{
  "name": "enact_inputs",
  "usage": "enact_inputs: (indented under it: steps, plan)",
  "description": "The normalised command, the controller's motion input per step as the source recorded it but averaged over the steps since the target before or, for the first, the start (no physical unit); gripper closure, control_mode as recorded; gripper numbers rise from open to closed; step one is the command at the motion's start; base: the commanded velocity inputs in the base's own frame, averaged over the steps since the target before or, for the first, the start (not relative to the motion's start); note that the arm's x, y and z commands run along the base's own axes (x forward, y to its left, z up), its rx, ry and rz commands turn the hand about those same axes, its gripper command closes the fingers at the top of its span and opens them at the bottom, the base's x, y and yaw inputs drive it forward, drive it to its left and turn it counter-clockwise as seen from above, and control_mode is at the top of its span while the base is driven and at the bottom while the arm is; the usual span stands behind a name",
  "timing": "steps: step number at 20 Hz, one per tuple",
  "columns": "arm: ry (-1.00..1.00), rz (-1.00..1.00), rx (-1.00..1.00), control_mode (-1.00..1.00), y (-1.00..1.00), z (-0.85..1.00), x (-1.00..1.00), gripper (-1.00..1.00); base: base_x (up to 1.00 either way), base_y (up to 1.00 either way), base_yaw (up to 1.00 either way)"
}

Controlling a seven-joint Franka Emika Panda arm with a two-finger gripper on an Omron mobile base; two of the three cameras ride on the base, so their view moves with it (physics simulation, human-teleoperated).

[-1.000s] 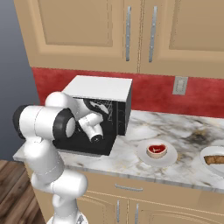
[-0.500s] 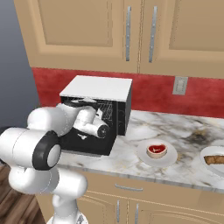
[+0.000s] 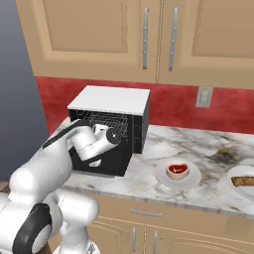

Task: Open the toaster oven door. Place the baguette on the bottom rack in the toaster oven and place the steak on the top rack.

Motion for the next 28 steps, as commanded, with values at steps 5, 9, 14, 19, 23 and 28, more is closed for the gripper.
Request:
enact_inputs:
  steps: [5, 9, 14, 19, 23, 28]
  plan:
    - [0.12, 0.19, -0.18, -1.00, -0.25, 0.40, -0.51, -1.00, 0.00, 0.00, 0.00]
    - [0.03, 0.07, -0.01, -1.00, -0.68, 1.00, -0.16, -1.00, 0.00, 0.00, 0.00]
    - [0.08, 0.01, -0.12, -1.00, -1.00, 0.58, -0.01, -1.00, 0.00, 0.00, 0.00]
    - [0.09, 0.05, -0.32, -1.00, -1.00, 0.03, 0.00, -1.00, 0.00, 0.00, 0.00]
    - [0.16, 0.06, -0.34, -1.00, -1.00, -0.15, 0.00, -1.00, 0.00, 0.00, 0.00]
    - [0.16, 0.03, -0.22, -1.00, -1.00, -0.40, 0.01, -1.00, 0.00, 0.00, 0.00]
